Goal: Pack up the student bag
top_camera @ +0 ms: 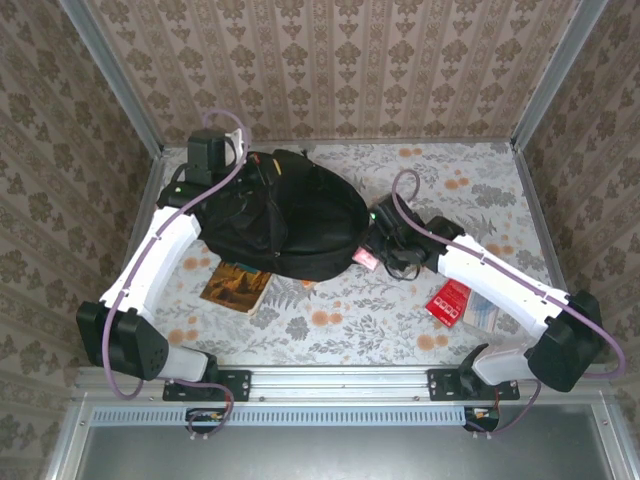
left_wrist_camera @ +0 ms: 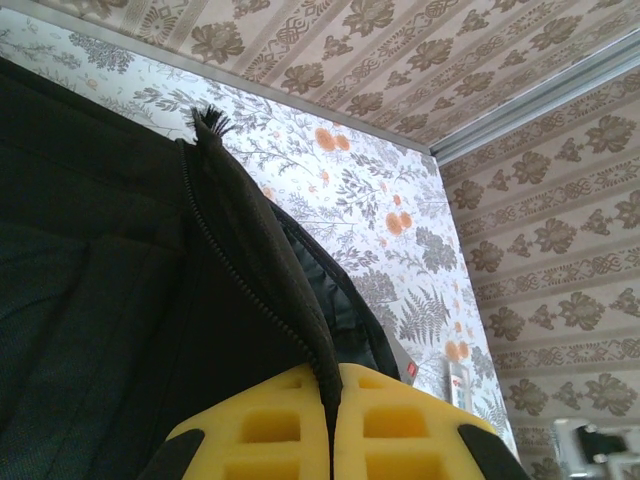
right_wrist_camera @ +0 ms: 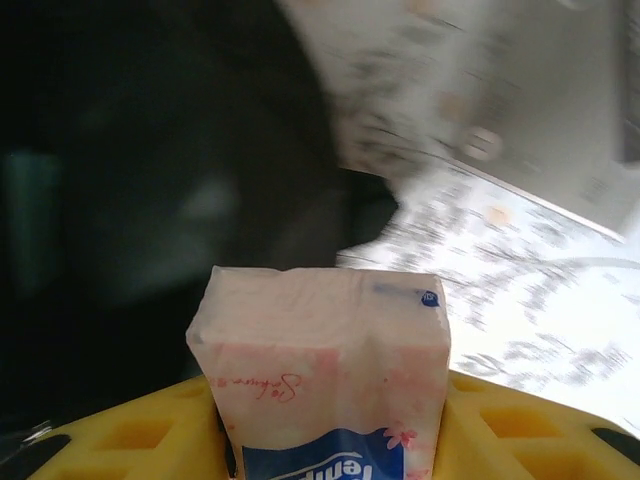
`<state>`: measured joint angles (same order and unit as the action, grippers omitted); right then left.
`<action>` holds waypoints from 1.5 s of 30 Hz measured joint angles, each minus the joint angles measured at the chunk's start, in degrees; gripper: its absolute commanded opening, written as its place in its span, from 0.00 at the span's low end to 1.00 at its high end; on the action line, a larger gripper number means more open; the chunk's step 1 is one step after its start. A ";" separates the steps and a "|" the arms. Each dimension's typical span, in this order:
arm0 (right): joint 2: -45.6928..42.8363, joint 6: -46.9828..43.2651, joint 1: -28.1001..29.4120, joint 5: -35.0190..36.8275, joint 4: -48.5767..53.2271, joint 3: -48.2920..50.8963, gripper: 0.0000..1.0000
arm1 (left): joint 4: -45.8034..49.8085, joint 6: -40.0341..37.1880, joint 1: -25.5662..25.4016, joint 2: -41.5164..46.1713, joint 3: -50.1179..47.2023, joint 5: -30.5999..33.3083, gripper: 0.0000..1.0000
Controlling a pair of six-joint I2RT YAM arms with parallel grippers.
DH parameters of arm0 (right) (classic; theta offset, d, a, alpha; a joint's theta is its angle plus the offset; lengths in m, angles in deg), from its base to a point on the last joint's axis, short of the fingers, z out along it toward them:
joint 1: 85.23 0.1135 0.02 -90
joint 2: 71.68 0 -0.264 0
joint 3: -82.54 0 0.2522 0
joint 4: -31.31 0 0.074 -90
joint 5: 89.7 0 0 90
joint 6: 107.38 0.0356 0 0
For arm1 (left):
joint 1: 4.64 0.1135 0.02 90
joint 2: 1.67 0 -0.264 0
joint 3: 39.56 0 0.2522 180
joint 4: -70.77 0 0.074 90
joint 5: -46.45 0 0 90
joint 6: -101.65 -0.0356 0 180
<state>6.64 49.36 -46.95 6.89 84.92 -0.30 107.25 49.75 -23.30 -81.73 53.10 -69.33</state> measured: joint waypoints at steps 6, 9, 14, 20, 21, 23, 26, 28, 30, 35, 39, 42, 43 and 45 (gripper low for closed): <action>12.04 -8.68 -0.22 -4.83 -3.26 -16.61 0.50 | 1.60 -0.20 -0.09 0.00 2.67 -0.42 0.00; 19.93 -11.06 -0.57 -7.10 -3.93 -23.71 0.46 | 2.32 -0.20 -0.44 -0.07 3.72 -0.61 0.00; 31.30 -9.92 -1.16 -12.37 -6.27 -29.99 0.44 | 3.19 -0.15 -0.87 -1.36 6.84 -0.70 0.00; 42.80 -4.07 -1.01 -17.62 -11.04 -36.41 0.50 | 4.09 0.48 -1.07 -3.43 9.77 -0.83 0.00; 44.83 -2.91 -0.90 -18.51 -11.78 -38.38 0.52 | 4.11 0.55 -1.18 -3.65 10.05 -0.83 0.00; 48.09 -1.18 -0.48 -19.80 -13.49 -42.07 0.53 | 4.31 0.74 -1.29 -4.04 10.62 -0.85 0.00; 51.15 1.79 0.66 -21.84 -16.96 -45.68 0.66 | 4.33 0.79 -1.29 -4.42 11.52 -0.83 0.00; 52.59 3.23 1.46 -22.97 -18.08 -47.78 0.86 | 4.31 0.81 -1.29 -4.48 12.24 -0.85 0.00; 53.46 3.15 2.03 -23.58 -18.27 -49.51 0.89 | 4.28 0.81 -1.27 -4.48 12.81 -0.83 0.00; 52.37 1.22 2.49 -23.39 -18.47 -48.15 0.90 | 4.63 0.81 -1.18 -4.48 12.94 -0.76 0.00; 49.77 -2.36 2.21 -22.16 -16.02 -45.64 0.90 | 5.18 0.81 -1.14 -4.48 12.92 -0.79 0.00; 46.21 -6.86 1.97 -20.02 -13.25 -43.54 0.93 | 5.07 0.79 -1.07 -4.48 12.74 -0.72 0.00; 44.41 -8.59 1.84 -18.97 -11.87 -42.49 0.94 | 4.96 0.79 -0.90 -4.48 12.59 -0.72 0.00; 40.85 -11.72 1.73 -16.98 -9.53 -40.41 0.97 | 4.55 0.79 -0.79 -4.48 12.11 -0.76 0.00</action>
<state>47.49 37.64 -45.22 -10.10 75.39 -40.71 111.79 50.54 -24.09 -86.21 65.20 -70.09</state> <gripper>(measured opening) 0.947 0.060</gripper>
